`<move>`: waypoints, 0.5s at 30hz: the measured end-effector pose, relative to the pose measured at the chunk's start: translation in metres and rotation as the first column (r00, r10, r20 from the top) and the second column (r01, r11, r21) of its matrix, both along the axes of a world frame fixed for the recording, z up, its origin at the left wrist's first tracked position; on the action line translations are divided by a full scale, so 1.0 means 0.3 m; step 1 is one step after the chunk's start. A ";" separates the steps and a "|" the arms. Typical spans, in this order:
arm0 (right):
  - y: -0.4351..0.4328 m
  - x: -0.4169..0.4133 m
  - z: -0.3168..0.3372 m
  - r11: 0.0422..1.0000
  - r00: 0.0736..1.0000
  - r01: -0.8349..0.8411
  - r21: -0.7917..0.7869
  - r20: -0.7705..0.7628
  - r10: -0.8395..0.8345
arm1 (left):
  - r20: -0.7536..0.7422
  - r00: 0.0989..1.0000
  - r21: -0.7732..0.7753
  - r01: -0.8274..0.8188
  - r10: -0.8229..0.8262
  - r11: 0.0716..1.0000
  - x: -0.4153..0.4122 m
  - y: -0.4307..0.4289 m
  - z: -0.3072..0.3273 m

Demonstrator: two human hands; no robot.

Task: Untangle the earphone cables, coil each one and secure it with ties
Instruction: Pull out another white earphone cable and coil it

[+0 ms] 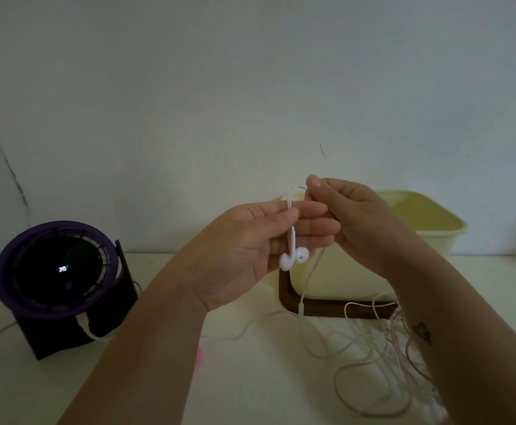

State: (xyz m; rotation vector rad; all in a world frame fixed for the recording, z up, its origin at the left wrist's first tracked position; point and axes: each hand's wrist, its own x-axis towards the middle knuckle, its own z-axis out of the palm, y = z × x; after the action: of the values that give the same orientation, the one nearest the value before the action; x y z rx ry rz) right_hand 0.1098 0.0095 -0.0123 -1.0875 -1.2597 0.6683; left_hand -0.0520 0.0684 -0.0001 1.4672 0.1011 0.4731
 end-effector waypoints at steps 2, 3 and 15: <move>0.000 -0.013 -0.002 1.000 1.000 -0.021 -0.008 0.012 0.021 | 0.011 0.999 -0.013 0.030 -0.030 0.999 0.001 0.002 -0.004; 0.001 -0.021 -0.001 1.000 1.000 -0.016 -0.009 0.012 0.016 | 0.005 0.999 0.002 0.033 -0.033 0.999 0.004 0.004 -0.006; -0.017 -0.045 0.042 0.912 0.919 0.377 0.163 0.057 -0.390 | -0.092 0.994 0.161 -0.043 0.058 0.986 0.027 -0.003 -0.037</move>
State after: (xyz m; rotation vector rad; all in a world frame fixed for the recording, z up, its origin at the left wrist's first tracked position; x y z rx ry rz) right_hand 0.0964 0.0045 0.0002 -1.2060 -1.1065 0.2241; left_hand -0.0439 0.0675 -0.0111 1.6470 0.1814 0.4598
